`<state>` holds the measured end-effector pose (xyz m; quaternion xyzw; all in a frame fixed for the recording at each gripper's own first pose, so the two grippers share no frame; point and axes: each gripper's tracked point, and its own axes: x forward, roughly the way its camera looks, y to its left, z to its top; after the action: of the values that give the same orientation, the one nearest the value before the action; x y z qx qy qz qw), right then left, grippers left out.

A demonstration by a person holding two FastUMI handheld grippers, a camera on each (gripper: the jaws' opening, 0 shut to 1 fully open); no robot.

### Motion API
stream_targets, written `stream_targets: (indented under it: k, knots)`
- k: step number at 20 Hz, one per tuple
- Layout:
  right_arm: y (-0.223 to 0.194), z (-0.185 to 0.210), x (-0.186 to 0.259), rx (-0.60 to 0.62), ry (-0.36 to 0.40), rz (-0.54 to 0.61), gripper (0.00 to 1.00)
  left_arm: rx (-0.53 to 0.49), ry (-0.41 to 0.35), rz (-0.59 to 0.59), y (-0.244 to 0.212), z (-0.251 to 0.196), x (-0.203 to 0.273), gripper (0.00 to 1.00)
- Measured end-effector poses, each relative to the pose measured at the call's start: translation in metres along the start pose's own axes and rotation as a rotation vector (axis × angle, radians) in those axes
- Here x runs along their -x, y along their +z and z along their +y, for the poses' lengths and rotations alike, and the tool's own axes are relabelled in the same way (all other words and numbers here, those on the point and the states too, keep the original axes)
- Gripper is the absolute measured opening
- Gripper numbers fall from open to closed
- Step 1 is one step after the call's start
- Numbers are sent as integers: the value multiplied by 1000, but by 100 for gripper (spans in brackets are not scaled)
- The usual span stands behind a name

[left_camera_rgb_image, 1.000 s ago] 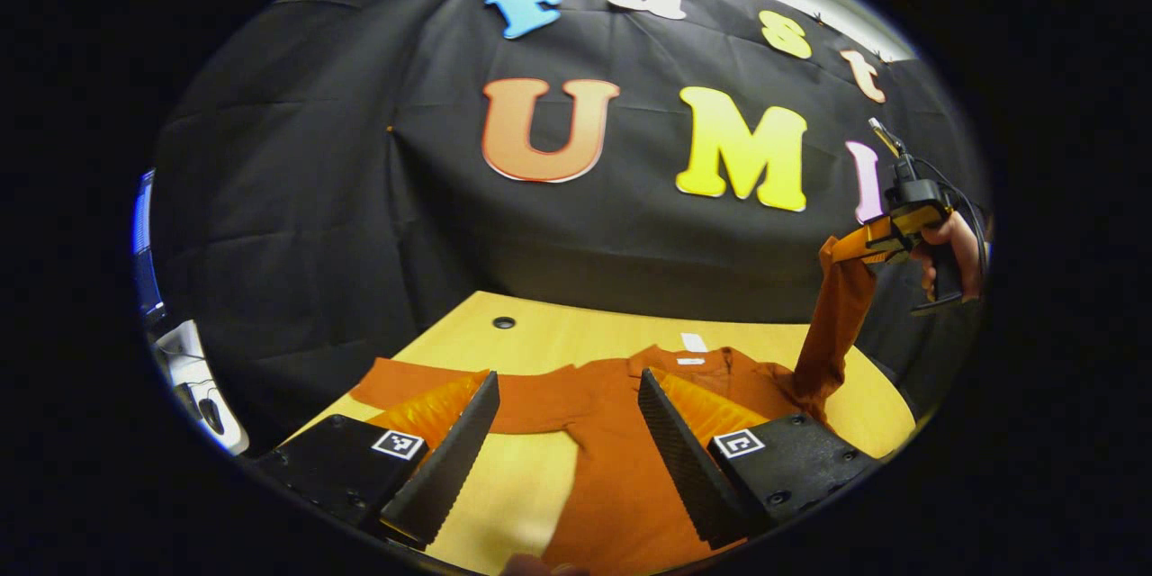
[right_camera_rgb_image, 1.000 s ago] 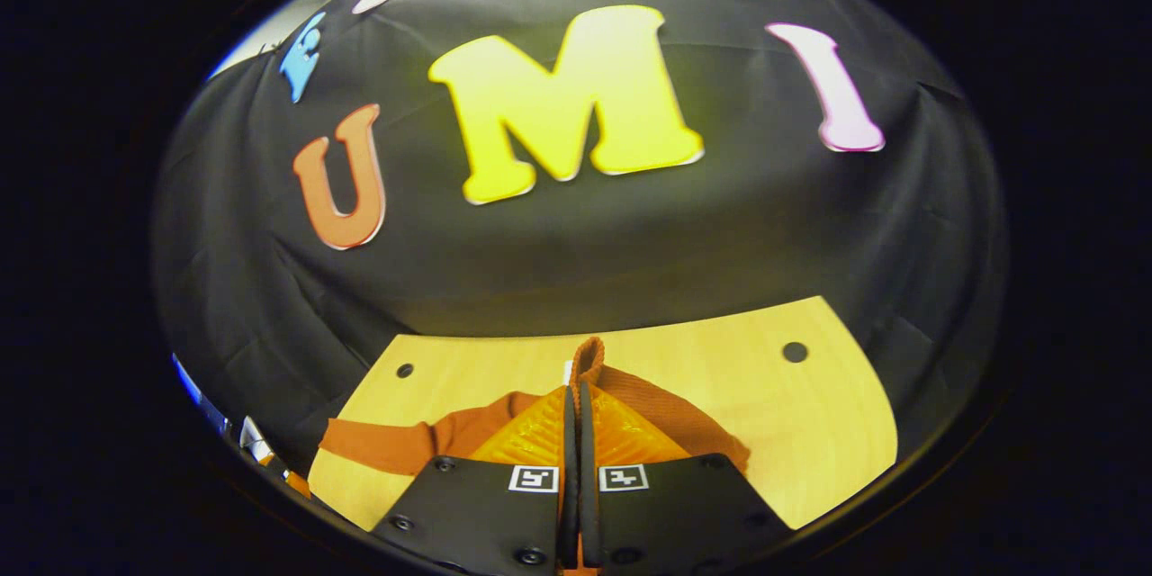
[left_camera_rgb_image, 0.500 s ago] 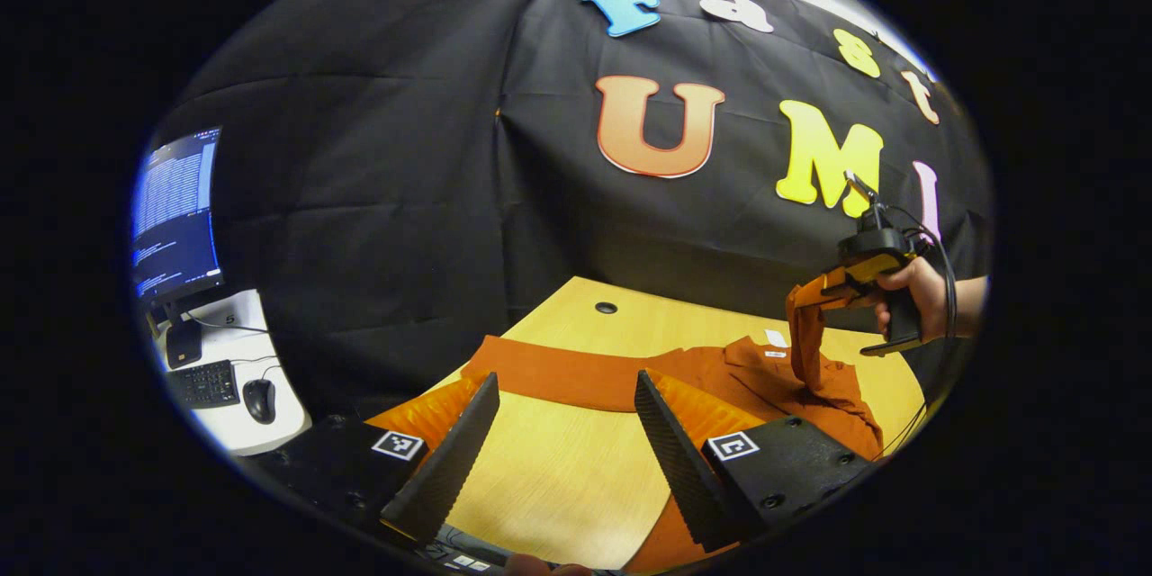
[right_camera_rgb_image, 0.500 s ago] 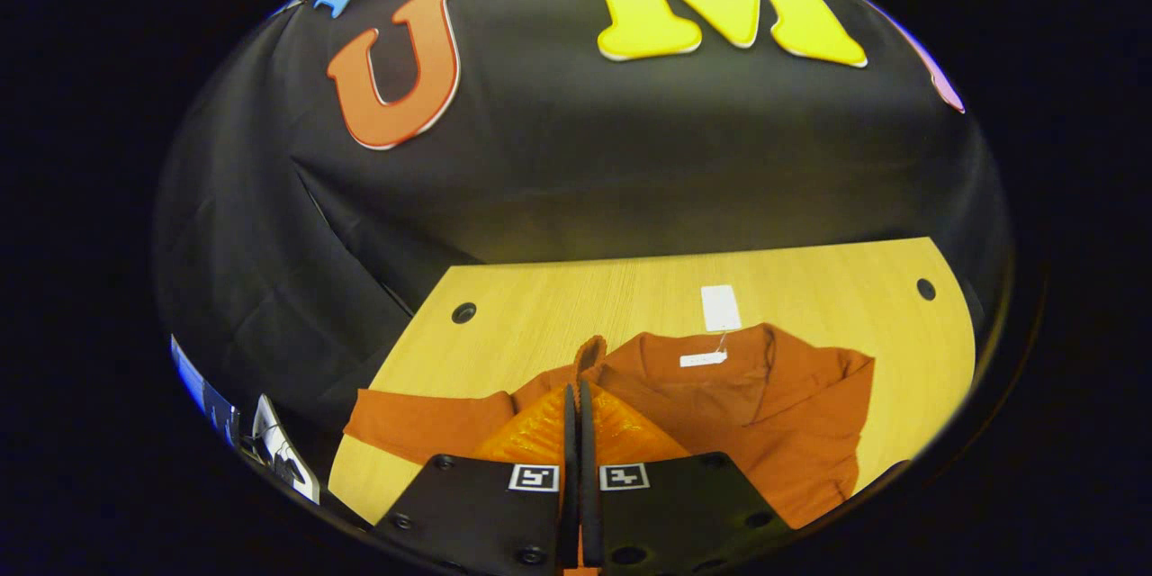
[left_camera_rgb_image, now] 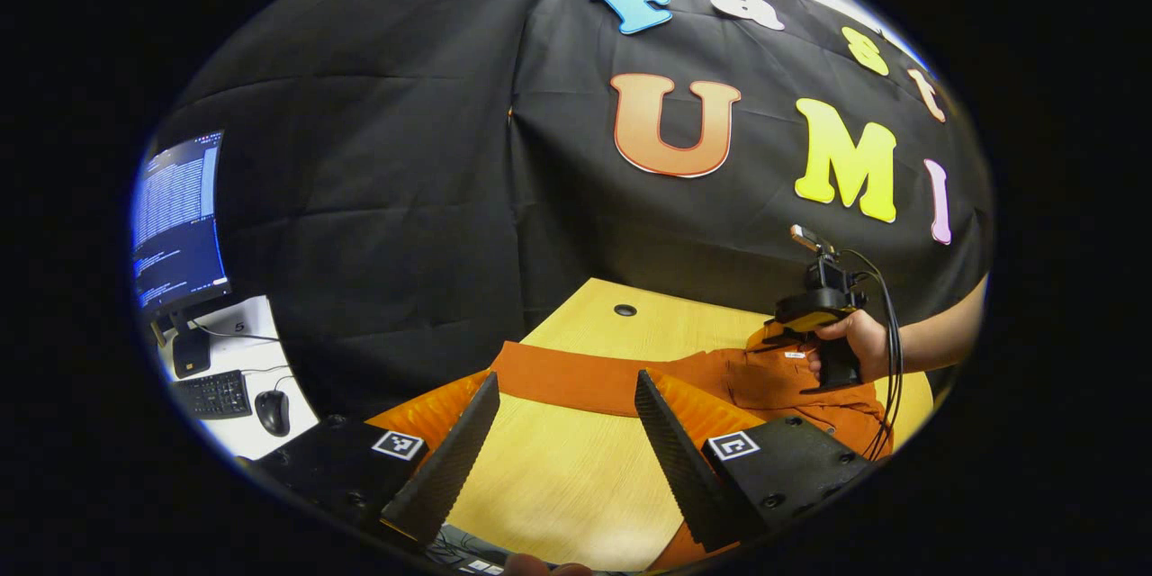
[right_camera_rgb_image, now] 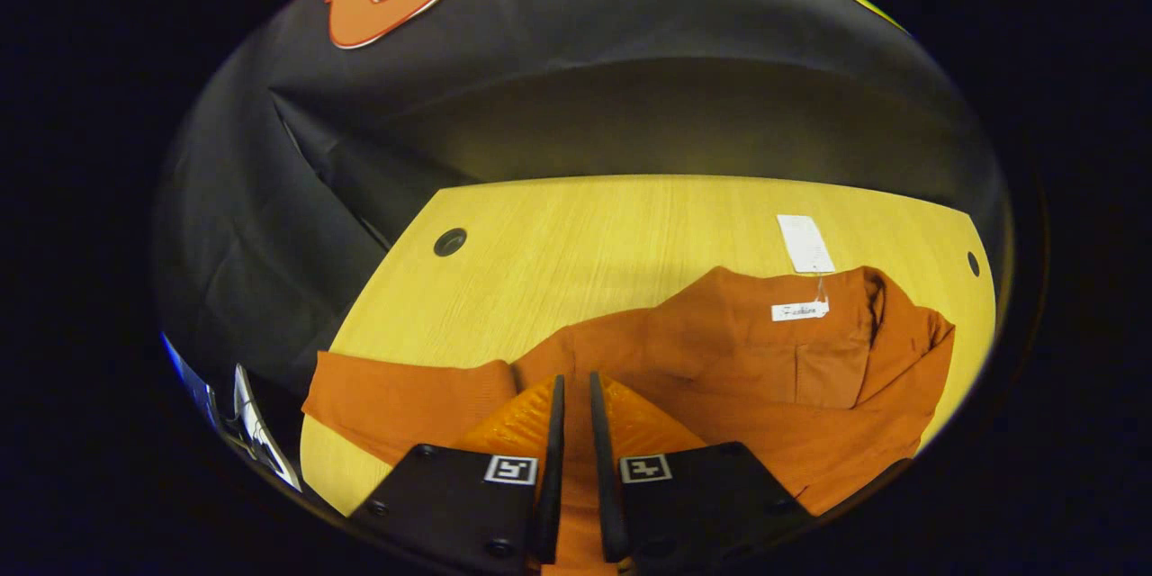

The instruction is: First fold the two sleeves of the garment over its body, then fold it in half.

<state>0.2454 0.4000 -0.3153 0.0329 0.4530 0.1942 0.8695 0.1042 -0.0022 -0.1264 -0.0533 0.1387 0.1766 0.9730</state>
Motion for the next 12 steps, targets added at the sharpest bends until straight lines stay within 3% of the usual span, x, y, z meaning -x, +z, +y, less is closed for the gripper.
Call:
stream_targets:
  k: [2, 3, 4, 6, 8, 9, 10, 11, 12]
  knots:
    - [9, 8, 13, 19, 25, -28, 30, 0, 3, -15, 7, 1, -6, 99]
    - [13, 8, 21, 30, 30, -49, 41, 5, -1, -18, 8, 1, -10, 98]
    - [20, 9, 32, 37, 44, -71, 41, 12, -8, -19, 10, 1, -15, 99]
    - [24, 12, 58, 57, 66, -94, 53, 24, -23, -20, 12, 1, -26, 99]
    - [20, 13, 83, 81, 94, -111, 55, 28, -25, -13, 12, 11, -42, 98]
    - [14, 15, 98, 97, 118, -105, 62, 29, -29, -6, 11, 17, -53, 98]
    - [10, 15, 114, 113, 142, -103, 55, 36, -40, 14, 11, 22, -64, 98]
    - [5, 13, 129, 129, 161, -103, 62, 51, -71, 49, 6, 24, -75, 98]
    - [1, 11, 146, 142, 178, -106, 62, 84, -97, 80, 1, 28, -88, 98]
